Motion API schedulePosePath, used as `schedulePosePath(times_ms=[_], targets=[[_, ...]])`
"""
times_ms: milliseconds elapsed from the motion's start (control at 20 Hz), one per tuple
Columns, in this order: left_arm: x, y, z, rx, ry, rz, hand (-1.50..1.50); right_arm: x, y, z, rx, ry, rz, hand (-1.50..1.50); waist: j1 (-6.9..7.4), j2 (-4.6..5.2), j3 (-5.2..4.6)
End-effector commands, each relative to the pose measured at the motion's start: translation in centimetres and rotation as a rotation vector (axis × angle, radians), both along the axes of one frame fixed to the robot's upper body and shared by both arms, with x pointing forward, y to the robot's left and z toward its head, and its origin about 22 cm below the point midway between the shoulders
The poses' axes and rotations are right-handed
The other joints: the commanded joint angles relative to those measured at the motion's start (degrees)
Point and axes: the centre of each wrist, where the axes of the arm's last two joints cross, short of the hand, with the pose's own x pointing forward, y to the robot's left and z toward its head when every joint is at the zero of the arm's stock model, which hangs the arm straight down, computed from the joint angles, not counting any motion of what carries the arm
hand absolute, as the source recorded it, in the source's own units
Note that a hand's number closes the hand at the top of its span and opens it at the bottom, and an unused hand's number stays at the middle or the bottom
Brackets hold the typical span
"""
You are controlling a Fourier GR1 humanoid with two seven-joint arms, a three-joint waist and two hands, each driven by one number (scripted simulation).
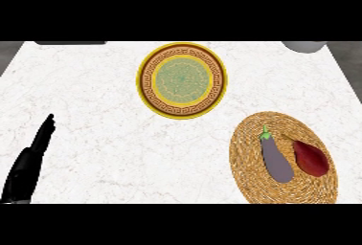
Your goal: Pick the pear from the placemat and place it in the plate
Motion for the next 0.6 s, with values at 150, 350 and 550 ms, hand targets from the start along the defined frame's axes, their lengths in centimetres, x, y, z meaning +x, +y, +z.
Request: schedulePosePath(times_ms=[150, 350, 550], targets=[[1.2, 0.2, 0.2, 0.015, -0.008, -0.015, 0.0, 0.5, -1.6, 3.0, -0.357, 0.176, 0.127, -1.5, 0.51, 0.27, -0.03], [-0.4, 0.3, 0.5, -0.005, 0.002, -0.038, 0.0, 2.6, -2.3, 4.5, -0.43, 0.262, 0.116, -1.5, 1.6, 0.25, 0.01], [-1.1, -1.5, 0.9, -0.012, 0.0, -0.036, 0.0, 3.0, -1.5, 4.2, -0.532, 0.364, 0.205, -1.5, 1.66, 0.11, 0.05]])
